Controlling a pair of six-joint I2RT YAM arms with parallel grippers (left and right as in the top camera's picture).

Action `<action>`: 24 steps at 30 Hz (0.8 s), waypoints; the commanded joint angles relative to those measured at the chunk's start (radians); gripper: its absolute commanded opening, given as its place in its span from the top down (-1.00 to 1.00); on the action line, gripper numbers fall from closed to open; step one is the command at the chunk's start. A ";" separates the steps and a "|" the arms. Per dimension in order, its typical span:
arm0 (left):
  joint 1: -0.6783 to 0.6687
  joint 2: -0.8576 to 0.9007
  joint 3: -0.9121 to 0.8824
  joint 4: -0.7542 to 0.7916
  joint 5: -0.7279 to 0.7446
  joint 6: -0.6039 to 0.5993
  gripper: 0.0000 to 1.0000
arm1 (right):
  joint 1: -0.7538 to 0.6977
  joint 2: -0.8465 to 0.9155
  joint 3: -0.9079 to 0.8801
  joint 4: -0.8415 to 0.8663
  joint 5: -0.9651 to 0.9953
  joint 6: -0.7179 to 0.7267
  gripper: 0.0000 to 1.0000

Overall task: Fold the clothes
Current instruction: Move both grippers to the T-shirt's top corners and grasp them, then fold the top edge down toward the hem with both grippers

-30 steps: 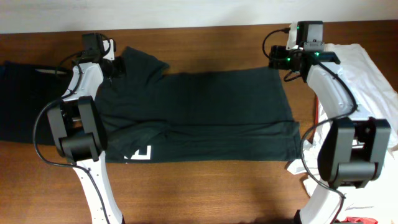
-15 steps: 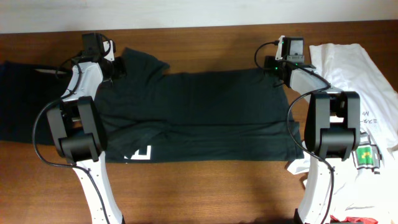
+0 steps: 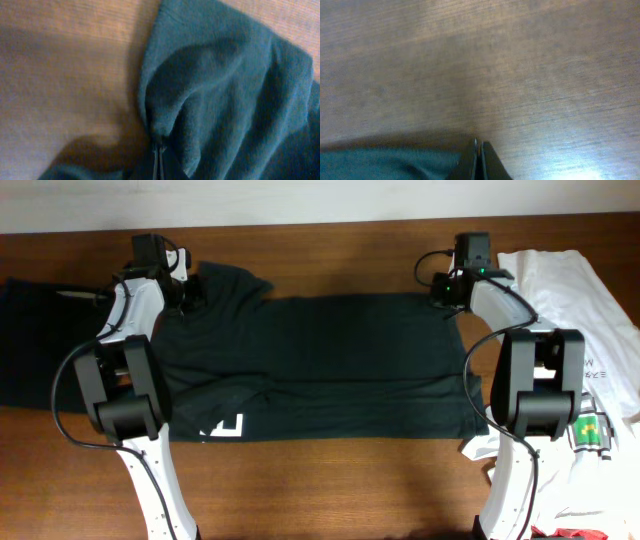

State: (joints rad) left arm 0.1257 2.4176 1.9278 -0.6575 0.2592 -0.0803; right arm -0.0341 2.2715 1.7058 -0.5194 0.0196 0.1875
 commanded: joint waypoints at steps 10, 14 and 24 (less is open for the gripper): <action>0.114 -0.287 -0.012 -0.284 -0.053 -0.013 1.00 | -0.008 -0.128 0.309 -0.707 0.153 0.012 0.92; 0.120 -0.338 -0.012 -0.435 -0.054 -0.012 1.00 | -0.008 -0.128 0.309 -0.802 0.200 0.008 0.92; 0.146 -0.370 -0.013 -0.830 -0.103 -0.012 1.00 | -0.032 -0.127 0.308 -0.910 0.202 0.002 0.92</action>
State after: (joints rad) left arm 0.2447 2.0769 1.9148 -1.4242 0.1825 -0.0883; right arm -0.0395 2.1696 1.9915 -1.4132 0.1871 0.1841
